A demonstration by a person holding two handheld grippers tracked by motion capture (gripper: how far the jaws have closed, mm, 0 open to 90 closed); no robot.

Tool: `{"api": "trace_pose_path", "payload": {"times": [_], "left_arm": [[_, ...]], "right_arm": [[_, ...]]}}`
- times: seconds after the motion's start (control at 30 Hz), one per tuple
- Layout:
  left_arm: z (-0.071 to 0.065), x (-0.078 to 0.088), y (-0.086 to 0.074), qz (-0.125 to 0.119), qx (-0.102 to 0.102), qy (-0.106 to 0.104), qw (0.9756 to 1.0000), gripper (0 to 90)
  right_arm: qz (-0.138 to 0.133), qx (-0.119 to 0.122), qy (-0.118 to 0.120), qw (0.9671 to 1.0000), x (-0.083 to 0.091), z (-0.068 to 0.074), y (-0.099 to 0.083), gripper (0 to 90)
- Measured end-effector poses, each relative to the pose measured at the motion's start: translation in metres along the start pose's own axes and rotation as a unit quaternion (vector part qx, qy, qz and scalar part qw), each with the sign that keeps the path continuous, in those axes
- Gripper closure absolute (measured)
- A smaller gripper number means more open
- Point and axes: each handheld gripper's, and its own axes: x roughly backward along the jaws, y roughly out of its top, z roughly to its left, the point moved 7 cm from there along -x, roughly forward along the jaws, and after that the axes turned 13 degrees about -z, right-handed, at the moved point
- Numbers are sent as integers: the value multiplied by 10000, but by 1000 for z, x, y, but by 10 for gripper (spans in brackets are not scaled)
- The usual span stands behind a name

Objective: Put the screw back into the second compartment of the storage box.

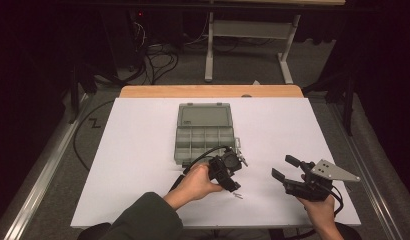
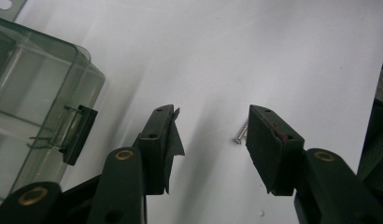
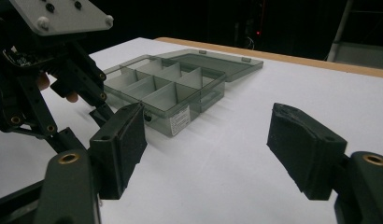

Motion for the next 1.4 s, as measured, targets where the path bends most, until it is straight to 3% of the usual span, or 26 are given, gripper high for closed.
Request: {"api": "trace_pose_path", "payload": {"times": [0.37,1.03,1.4], "left_arm": [[-8,-9,2,227,-148,-134,9995,588],[-13,-22,1,734,-373,-241,9963,672],[-13,-27,1,763,-439,-265,9958,696]], "right_arm": [[15,-14,7,10000,0,0,0,298],[9,-20,58,10000,0,0,0,299],[1,-19,32,10000,0,0,0,301]]}}
